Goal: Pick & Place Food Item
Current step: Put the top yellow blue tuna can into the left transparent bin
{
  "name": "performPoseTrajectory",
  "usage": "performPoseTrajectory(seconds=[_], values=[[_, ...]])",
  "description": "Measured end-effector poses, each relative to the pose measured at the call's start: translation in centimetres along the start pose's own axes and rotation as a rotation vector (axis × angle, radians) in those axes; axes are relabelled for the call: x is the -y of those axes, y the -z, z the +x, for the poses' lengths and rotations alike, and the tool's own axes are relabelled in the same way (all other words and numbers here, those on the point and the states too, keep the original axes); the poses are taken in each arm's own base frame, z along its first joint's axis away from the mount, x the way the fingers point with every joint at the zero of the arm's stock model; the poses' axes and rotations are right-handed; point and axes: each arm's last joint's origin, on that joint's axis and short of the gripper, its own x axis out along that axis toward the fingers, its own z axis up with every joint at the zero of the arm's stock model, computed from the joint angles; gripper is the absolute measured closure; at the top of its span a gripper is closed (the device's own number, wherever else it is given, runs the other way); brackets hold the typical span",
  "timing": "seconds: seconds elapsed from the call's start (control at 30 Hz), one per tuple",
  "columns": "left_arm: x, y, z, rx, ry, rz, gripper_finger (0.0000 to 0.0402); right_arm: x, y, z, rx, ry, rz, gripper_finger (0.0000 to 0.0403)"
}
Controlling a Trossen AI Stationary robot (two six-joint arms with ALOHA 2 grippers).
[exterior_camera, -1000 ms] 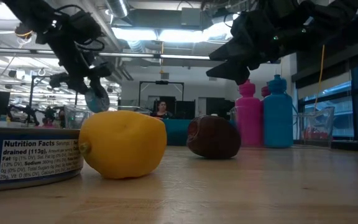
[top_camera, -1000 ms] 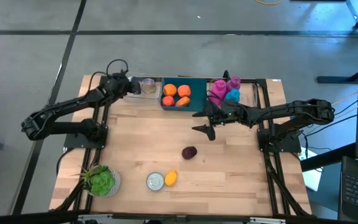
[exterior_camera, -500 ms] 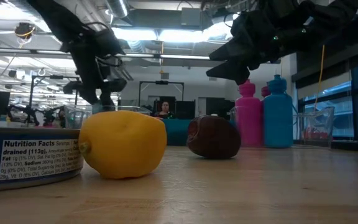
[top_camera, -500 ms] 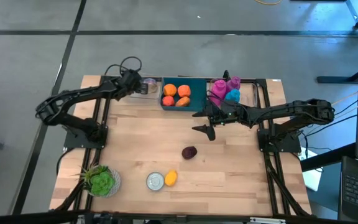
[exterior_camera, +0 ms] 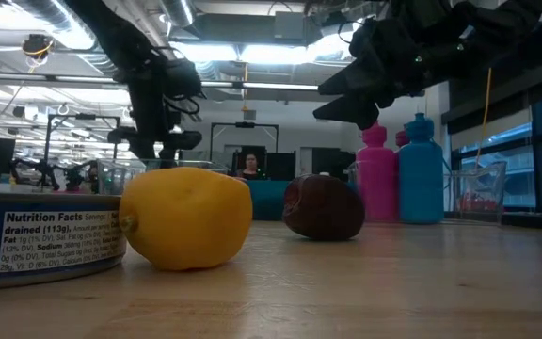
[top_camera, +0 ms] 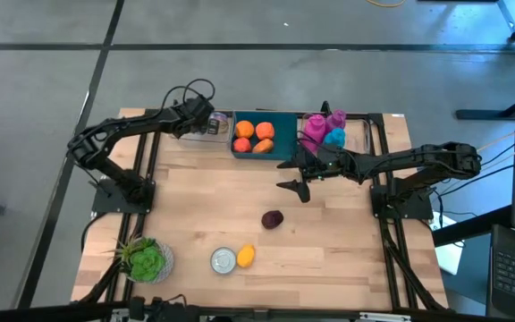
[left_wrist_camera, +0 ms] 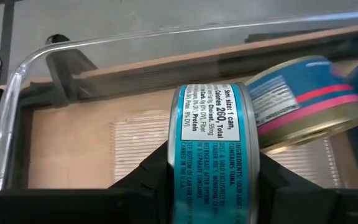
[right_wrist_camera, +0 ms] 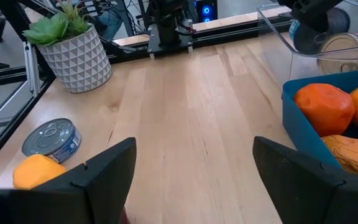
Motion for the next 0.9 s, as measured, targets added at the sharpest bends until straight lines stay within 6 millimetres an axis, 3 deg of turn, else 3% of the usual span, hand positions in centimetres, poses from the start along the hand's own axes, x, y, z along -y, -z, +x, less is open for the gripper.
performPoseTrajectory(seconds=[0.9], values=[[-0.6, -0.6, 1.5, -0.098, 0.094, -0.003, 0.0254, 0.0, 0.0, 0.0, -0.004, 0.001, -0.003, 0.0081]])
